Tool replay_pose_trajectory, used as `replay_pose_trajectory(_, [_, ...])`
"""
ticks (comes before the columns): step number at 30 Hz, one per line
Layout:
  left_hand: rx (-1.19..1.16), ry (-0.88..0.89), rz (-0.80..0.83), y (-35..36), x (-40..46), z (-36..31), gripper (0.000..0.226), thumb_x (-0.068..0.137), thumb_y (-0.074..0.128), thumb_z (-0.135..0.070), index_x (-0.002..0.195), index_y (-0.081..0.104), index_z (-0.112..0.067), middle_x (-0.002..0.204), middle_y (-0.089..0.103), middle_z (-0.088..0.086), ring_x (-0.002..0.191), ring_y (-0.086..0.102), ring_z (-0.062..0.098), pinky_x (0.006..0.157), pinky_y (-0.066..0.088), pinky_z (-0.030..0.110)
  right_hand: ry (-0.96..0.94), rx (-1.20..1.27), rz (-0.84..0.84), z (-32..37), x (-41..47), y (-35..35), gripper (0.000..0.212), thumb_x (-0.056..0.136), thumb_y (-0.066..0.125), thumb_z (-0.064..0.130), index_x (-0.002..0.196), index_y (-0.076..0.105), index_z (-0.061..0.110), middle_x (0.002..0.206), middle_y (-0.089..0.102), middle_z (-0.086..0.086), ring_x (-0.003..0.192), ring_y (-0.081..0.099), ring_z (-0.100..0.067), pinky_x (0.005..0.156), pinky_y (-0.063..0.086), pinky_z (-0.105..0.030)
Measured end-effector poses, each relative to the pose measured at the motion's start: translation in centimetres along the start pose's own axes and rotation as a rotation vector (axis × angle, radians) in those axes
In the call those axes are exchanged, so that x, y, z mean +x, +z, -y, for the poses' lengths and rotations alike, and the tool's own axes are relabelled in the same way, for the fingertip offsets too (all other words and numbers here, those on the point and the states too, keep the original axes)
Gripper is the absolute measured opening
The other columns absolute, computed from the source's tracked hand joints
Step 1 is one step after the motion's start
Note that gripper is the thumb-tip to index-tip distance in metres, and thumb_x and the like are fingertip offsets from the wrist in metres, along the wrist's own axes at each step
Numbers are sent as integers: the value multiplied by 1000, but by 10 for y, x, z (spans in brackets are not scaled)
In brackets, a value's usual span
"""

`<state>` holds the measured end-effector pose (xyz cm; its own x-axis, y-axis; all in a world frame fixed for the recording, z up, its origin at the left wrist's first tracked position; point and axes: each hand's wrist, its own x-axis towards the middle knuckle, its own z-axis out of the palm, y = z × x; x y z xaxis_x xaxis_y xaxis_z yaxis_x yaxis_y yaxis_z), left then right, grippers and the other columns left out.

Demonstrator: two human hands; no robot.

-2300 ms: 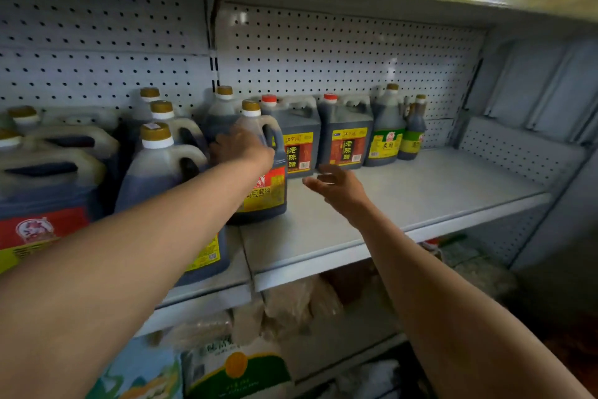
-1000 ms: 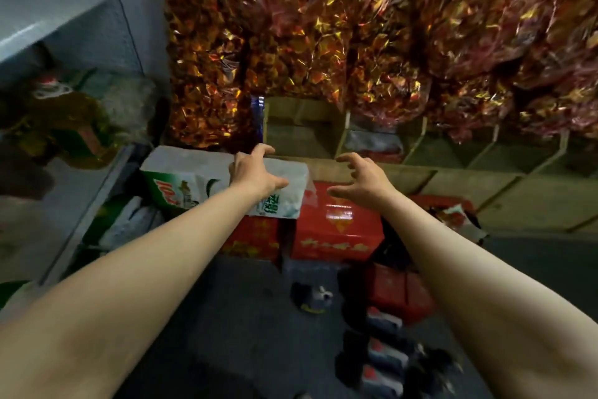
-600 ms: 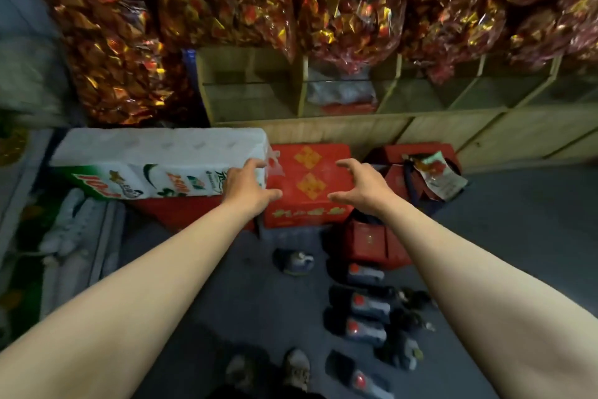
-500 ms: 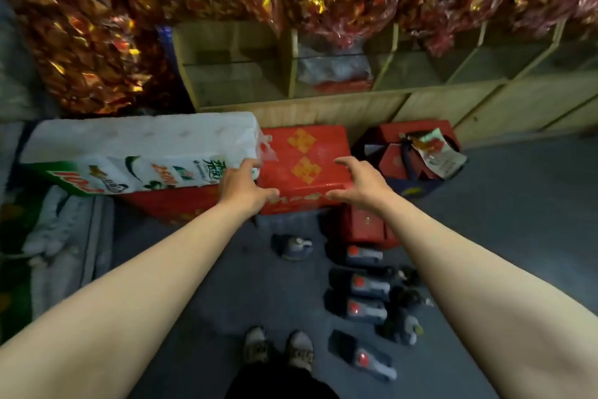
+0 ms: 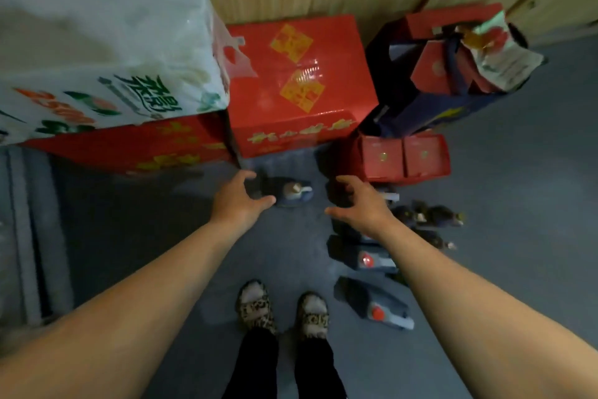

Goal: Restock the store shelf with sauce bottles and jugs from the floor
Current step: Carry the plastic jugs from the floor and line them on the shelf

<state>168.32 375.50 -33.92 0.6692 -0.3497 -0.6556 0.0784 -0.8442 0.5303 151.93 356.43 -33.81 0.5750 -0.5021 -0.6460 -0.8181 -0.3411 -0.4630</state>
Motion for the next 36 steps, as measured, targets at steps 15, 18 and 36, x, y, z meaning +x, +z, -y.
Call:
replay_pose_trajectory(15, [-65,-7,28,185,165,140,71,72,88,-33,132,54,-20,132,56,10,122,55,28,101,47,40,92,77,109,-160,193,172,89,79,86,39,151,35,28,149,45,-9,131,50,-28,109,46,-46])
replay_pose_trajectory(18, [-58,-11,15,206,194,155,75,70,89,-33,135,52,-21,135,56,10,123,54,28,103,47,46,100,131,132,-177,223,192,94,80,84,38,155,28,30,155,40,-7,137,45,-29,112,44,-49])
replay_pose_trajectory(36, [-51,196,192,247,292,167,109,71,88,-21,156,20,-32,161,27,-5,147,25,18,103,25,23,-32,480,305,-202,321,232,95,85,71,-13,160,22,19,144,43,1,99,53,2,61,48,-3])
